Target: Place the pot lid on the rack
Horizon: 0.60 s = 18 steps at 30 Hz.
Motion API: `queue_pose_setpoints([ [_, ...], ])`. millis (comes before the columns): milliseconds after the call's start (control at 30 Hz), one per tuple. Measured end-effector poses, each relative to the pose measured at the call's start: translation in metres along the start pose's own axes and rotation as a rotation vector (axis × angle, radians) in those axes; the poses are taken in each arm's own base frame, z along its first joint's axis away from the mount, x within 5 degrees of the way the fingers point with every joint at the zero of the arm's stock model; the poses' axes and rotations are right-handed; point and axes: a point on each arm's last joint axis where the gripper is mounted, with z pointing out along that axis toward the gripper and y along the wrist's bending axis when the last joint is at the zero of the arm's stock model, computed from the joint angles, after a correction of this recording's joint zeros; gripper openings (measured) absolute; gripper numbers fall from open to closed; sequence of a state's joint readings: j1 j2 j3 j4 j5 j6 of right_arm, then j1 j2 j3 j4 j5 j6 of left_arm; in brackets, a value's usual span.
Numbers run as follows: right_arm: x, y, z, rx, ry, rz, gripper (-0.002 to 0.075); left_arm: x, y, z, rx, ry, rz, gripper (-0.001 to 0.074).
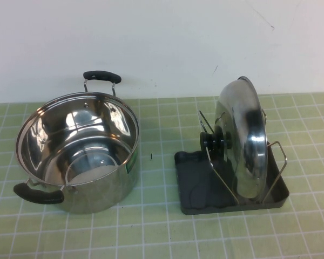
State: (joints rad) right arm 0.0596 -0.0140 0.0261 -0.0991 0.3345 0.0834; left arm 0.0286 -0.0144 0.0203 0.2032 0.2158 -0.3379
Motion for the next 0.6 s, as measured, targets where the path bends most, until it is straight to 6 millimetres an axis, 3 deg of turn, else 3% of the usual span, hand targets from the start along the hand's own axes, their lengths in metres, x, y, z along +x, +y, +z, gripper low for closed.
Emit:
queue_pose_setpoints([
  [167,0.0,0.0,0.0,0.0,0.0,0.0,-0.0001,0.0086,-0.0029,-0.0005,0.035,0.093,0.07,-0.0002],
  [600,0.0,0.0,0.0,0.0,0.0,0.0,-0.0001,0.0088,-0.0044,-0.0007,0.053,0.099,0.102,-0.0002],
])
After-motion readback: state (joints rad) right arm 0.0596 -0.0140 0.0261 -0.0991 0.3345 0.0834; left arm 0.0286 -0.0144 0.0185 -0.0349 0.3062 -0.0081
